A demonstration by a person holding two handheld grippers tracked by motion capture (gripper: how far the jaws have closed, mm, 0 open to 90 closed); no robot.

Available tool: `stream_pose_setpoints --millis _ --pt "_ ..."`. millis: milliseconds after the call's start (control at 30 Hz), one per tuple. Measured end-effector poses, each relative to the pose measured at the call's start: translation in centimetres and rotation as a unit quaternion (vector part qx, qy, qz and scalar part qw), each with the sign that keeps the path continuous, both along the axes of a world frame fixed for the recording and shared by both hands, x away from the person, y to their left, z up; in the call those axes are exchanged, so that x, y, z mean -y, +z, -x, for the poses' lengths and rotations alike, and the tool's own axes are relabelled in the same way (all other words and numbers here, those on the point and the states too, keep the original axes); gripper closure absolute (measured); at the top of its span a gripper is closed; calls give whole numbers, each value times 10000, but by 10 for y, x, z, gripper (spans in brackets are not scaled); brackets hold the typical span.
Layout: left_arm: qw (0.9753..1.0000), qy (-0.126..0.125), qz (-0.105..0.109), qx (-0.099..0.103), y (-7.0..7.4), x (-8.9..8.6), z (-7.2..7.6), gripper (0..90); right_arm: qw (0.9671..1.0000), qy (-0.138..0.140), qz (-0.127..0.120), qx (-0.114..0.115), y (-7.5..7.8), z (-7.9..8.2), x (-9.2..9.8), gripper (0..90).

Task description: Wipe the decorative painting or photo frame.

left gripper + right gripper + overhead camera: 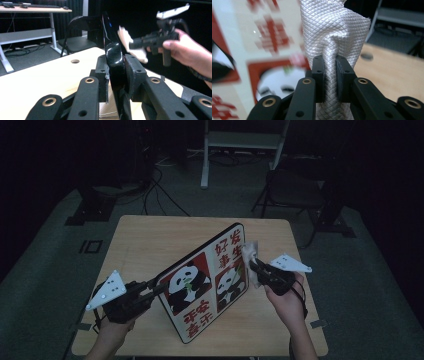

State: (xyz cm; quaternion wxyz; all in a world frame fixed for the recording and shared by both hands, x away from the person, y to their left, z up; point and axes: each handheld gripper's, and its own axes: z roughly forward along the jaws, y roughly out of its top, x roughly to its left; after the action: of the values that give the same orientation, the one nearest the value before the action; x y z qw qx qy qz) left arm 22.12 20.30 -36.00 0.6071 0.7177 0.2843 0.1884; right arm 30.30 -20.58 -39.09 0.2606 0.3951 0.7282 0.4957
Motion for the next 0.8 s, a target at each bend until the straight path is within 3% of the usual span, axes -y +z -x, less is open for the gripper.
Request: stream_pose_setpoints --millis 33,67,133,200,400,600,700,800 --pt "10000 0 0 0 0 0 0 753 10000 0 0 0 0 0 0 792" --pt "10000 3 1 1 0 0 0 753 9998 31 -13 200 14 -1 -5 793" --pt "10000 18 -5 3 0 0 0 753 9997 52 -23 249 18 -2 -7 792" --pt "10000 46 -23 25 0 1 1 752 9988 119 -88 464 34 -6 -14 792" --pt "10000 7 -25 12 0 0 1 753 9964 246 -197 792 54 -11 -25 792" --pt "10000 -20 -29 10 0 0 1 753 9945 405 -216 937 66 -14 -36 792" --pt "10000 -31 -45 12 0 0 1 753 9945 455 -164 929 67 -16 -42 792" --pt "9999 -115 -16 21 -1 -1 -1 751 9962 428 -45 763 62 -25 -50 792"
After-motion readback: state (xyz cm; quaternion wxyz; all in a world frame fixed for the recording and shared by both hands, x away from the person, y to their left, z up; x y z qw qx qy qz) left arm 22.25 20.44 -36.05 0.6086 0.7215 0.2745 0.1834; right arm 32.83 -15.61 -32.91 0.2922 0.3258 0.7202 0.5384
